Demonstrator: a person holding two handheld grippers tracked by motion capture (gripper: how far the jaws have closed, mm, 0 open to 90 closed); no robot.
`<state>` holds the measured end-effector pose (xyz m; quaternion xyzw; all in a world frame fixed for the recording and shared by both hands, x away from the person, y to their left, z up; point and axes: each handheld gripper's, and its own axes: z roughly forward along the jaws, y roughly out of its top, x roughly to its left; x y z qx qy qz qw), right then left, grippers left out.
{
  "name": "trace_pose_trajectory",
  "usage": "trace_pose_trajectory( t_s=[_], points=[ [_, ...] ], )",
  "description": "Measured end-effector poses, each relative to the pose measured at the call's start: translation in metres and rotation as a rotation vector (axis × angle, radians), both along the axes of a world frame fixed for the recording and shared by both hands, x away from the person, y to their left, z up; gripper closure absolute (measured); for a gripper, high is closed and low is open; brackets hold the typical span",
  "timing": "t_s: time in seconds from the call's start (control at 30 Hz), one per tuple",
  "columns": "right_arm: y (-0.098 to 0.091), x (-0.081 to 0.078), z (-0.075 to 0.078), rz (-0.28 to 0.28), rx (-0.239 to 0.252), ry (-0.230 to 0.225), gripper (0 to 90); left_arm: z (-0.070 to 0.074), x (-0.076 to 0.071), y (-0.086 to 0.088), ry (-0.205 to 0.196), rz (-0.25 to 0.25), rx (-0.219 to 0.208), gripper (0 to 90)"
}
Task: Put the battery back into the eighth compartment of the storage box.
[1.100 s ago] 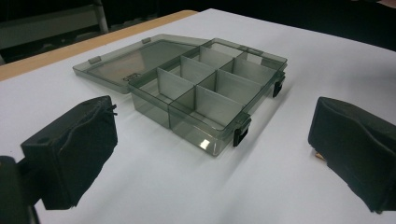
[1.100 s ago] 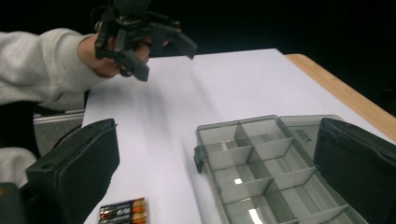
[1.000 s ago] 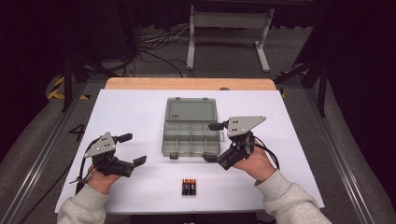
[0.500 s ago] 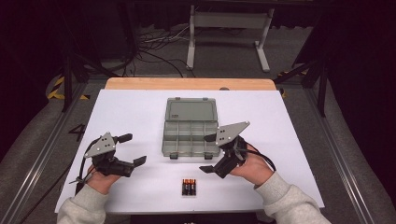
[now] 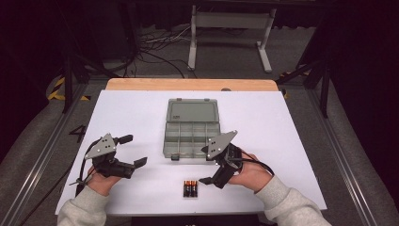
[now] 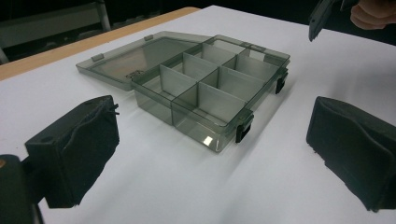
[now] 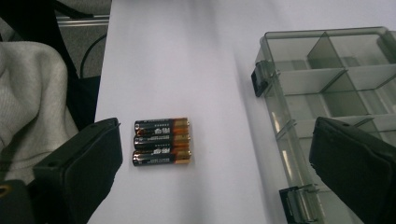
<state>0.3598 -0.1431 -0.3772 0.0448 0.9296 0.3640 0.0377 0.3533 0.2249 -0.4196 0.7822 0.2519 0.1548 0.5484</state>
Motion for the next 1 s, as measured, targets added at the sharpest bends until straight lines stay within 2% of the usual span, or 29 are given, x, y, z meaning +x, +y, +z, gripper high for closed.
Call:
trace_pose_trajectory(
  t_s=[0.5,0.6,1.0],
  points=[
    [0.014,-0.006,-0.020,0.044,-0.115,0.034,3.1,0.000,0.000,0.000,0.001,0.004,-0.002,2.9],
    [0.017,-0.007,-0.024,0.055,-0.114,0.044,3.1,0.000,0.000,0.001,0.000,0.005,0.001,2.9],
    [0.028,-0.014,-0.043,0.074,-0.180,0.073,3.4,0.000,0.000,0.001,0.001,0.006,-0.002,3.0]
  ],
)
